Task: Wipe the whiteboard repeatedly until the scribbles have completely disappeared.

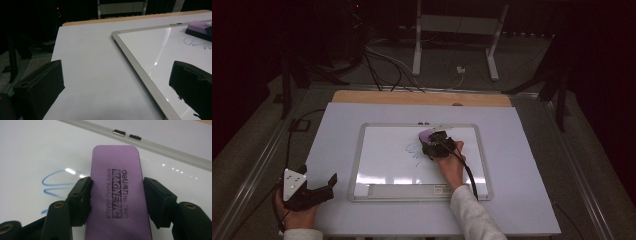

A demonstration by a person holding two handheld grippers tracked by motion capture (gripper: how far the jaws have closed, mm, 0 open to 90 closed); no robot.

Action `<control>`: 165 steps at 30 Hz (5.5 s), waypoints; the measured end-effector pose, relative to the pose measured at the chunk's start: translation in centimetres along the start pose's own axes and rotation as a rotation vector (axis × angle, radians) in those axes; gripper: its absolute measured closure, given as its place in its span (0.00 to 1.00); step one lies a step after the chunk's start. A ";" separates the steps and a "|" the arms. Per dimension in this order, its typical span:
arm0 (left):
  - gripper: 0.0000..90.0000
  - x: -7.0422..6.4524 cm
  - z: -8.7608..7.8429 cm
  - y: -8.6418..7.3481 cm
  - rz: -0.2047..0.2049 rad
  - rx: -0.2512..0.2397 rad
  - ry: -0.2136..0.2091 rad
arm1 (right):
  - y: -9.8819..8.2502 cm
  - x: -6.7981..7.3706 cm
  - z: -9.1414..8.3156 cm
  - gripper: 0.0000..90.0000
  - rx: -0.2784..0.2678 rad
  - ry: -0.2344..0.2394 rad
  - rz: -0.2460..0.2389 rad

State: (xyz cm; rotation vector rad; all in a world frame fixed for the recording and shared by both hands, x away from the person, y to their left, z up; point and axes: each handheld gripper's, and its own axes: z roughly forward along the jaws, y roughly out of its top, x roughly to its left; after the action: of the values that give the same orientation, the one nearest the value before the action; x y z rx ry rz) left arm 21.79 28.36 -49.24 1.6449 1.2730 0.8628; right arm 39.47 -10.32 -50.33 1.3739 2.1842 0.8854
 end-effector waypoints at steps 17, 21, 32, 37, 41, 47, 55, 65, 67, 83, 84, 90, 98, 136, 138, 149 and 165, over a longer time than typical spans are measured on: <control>0.00 0.0 0.2 -0.1 0.003 0.006 -0.003 | 0.3 2.6 -0.1 0.46 0.032 0.092 -0.078; 0.01 0.0 0.1 0.0 0.004 0.004 -0.002 | 0.0 2.8 -0.4 0.46 0.034 0.116 -0.102; 0.01 0.1 0.0 0.0 -0.005 0.000 0.000 | 0.9 1.9 0.6 0.46 0.025 0.030 -0.032; 0.01 0.0 0.1 0.0 0.001 0.004 -0.003 | 0.9 1.9 0.6 0.46 0.019 0.041 -0.032; 0.01 0.0 0.2 0.0 0.003 0.006 -0.002 | 0.8 2.6 0.5 0.46 0.024 0.088 -0.077; 0.01 0.0 0.1 0.0 0.002 0.004 -0.002 | 0.2 3.6 -0.1 0.46 0.026 0.145 -0.130; 0.01 0.1 0.0 0.0 -0.002 0.001 0.001 | 0.0 3.2 -0.4 0.46 0.031 0.133 -0.131; 0.01 0.0 0.1 0.0 0.000 0.002 -0.002 | 0.9 2.9 0.5 0.46 0.038 0.056 -0.044; 0.01 0.0 0.1 0.0 0.002 0.004 -0.002 | 0.9 3.1 0.6 0.46 0.030 0.070 -0.059; 0.01 0.1 0.0 0.0 -0.002 0.001 0.002 | 0.6 2.7 -0.3 0.46 0.071 0.155 -0.148; 0.00 0.1 0.0 0.0 -0.003 0.001 0.002 | 0.6 2.5 -0.2 0.46 0.068 0.137 -0.129; 0.00 0.1 0.1 0.0 -0.004 0.003 0.002 | 1.0 2.6 0.4 0.46 0.046 0.083 -0.069; 0.00 0.1 0.2 -0.1 -0.001 0.008 -0.001 | 1.0 3.3 0.5 0.46 0.039 0.162 -0.143; 0.01 0.1 0.1 -0.1 -0.007 0.004 0.002 | -0.7 4.8 -1.0 0.46 0.022 0.198 -0.164; 0.00 0.1 0.1 -0.1 -0.007 0.004 0.002 | -0.6 4.1 -0.8 0.46 0.018 0.160 -0.129; 0.01 0.2 0.1 -0.1 -0.009 0.004 0.004 | -0.3 1.6 -0.6 0.46 0.025 0.050 -0.030; 0.01 0.1 0.2 -0.1 -0.005 0.008 0.002 | -1.6 -0.2 -2.2 0.46 0.042 0.039 0.002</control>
State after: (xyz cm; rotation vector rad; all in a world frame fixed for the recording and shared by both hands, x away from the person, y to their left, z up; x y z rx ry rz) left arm 21.93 28.45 -49.40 1.6467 1.2824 0.8576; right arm 37.11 -11.66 -49.92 1.3899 2.2434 0.8791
